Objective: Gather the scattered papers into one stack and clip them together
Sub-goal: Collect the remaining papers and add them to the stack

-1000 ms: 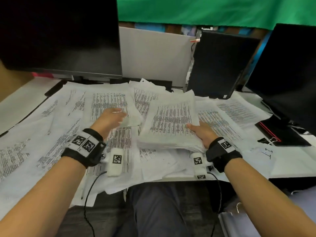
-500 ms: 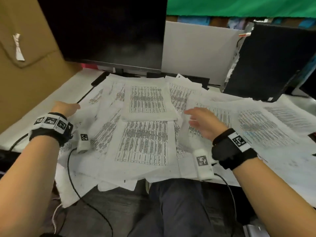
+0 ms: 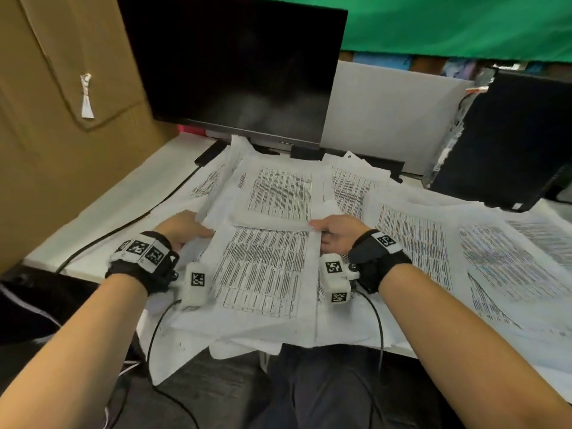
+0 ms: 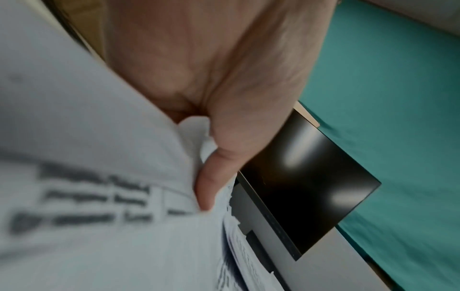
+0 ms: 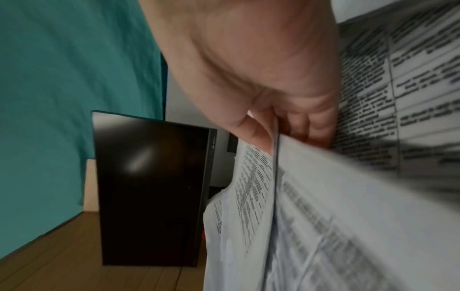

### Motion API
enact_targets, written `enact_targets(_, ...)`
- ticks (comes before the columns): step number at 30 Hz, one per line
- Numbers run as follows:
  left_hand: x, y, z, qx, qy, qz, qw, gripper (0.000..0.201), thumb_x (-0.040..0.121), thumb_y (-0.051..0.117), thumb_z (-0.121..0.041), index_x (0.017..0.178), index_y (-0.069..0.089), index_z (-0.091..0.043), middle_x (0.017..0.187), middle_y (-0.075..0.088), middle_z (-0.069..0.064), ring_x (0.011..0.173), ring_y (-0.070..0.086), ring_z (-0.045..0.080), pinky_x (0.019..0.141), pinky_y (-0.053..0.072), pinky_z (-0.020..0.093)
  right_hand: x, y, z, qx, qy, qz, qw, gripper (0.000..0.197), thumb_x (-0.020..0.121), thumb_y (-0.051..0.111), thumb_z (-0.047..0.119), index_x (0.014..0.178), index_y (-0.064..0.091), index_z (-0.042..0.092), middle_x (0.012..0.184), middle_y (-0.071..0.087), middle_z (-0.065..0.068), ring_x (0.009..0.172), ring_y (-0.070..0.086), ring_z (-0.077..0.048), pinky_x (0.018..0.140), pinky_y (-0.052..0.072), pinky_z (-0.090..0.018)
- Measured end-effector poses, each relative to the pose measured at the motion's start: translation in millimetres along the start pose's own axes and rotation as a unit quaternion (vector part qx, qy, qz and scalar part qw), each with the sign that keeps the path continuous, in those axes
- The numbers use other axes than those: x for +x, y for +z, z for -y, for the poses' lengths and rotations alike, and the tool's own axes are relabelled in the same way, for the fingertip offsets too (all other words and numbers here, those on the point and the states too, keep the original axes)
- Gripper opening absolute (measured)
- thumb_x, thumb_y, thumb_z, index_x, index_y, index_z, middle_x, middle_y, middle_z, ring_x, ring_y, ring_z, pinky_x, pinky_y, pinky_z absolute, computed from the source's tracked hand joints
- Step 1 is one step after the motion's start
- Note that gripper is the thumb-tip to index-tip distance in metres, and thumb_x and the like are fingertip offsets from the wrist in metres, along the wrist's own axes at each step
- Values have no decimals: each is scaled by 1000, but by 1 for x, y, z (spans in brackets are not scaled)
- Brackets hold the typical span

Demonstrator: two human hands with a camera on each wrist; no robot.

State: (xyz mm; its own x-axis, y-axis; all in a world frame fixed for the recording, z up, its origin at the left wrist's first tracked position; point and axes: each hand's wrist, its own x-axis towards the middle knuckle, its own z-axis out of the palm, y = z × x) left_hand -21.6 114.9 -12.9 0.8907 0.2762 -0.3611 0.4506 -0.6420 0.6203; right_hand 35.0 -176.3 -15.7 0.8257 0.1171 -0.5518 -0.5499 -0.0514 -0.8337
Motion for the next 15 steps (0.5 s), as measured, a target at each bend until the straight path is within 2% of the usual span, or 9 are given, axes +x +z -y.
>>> enact_targets(3, 5, -2, 13, -32, 0, -99, 995, 32, 93, 54, -17, 121, 53, -2, 112, 58, 16, 87, 55, 28, 73, 45, 34, -13, -8, 3, -40, 5, 51, 998, 34, 87, 69, 4, 120, 61, 1, 120, 67, -13, 106, 66, -28, 85, 59, -37)
enact_targets(4, 6, -2, 16, -60, 22, -143, 988, 36, 93, 53, -13, 128, 49, -4, 122, 54, 17, 92, 54, 28, 74, 44, 34, -17, -13, 4, -69, 0, 50, 996, 37, 86, 70, 5, 121, 61, 1, 121, 67, -14, 109, 66, -28, 88, 58, -36)
enact_targets(6, 2, 1, 10, -110, 83, -207, 969, 43, 91, 56, -11, 132, 44, -7, 132, 48, 17, 104, 52, 28, 80, 41, 33, -18, -19, 5, -132, -32, -2, 991, 35, 88, 69, 9, 122, 62, 1, 123, 66, -15, 104, 67, -26, 88, 57, -33)
enact_targets(7, -1, 3, 3, -119, 107, -202, 966, 43, 90, 58, -14, 131, 44, -9, 132, 49, 16, 108, 52, 27, 83, 42, 33, -16, -19, 6, -149, -55, -34, 987, 34, 90, 66, 9, 123, 62, 0, 124, 65, -17, 102, 66, -25, 87, 57, -32)
enact_targets(8, -4, 7, -5, -109, 110, -160, 975, 44, 90, 59, -19, 131, 45, -10, 131, 51, 14, 109, 53, 26, 87, 44, 34, -15, -17, 7, -168, -80, -56, 981, 32, 92, 63, 8, 123, 61, -1, 126, 63, -18, 103, 65, -27, 89, 56, -33)
enact_targets(10, -12, 16, -18, -35, 72, -33, 996, 54, 91, 60, -31, 137, 40, -10, 135, 49, 13, 116, 52, 28, 96, 44, 39, -14, -8, 10, -169, -98, -61, 979, 27, 92, 61, 2, 118, 59, -5, 125, 61, -21, 110, 63, -33, 94, 55, -40)
enact_targets(12, -15, 24, -22, 23, 35, 45, 998, 66, 90, 61, -35, 142, 31, -7, 139, 46, 13, 120, 50, 30, 98, 45, 42, -10, 0, 12, -191, -93, -86, 973, 18, 91, 60, 0, 108, 60, -6, 120, 63, -23, 109, 64, -35, 94, 55, -44)
enact_targets(13, -16, 26, -22, 35, 30, 54, 998, 67, 89, 62, -33, 142, 30, -7, 136, 47, 13, 117, 52, 30, 93, 48, 40, -9, 3, 13, -214, -100, -113, 965, 16, 90, 60, 1, 105, 61, -6, 117, 65, -23, 106, 66, -34, 92, 56, -44)
enact_targets(15, -12, 32, -18, 31, 31, 54, 998, 58, 87, 65, -24, 134, 37, -5, 118, 56, 12, 98, 56, 25, 71, 50, 31, -7, 4, 16, -228, -121, -147, 955, 22, 88, 63, 4, 108, 65, -7, 113, 68, -19, 98, 69, -30, 85, 59, -42)
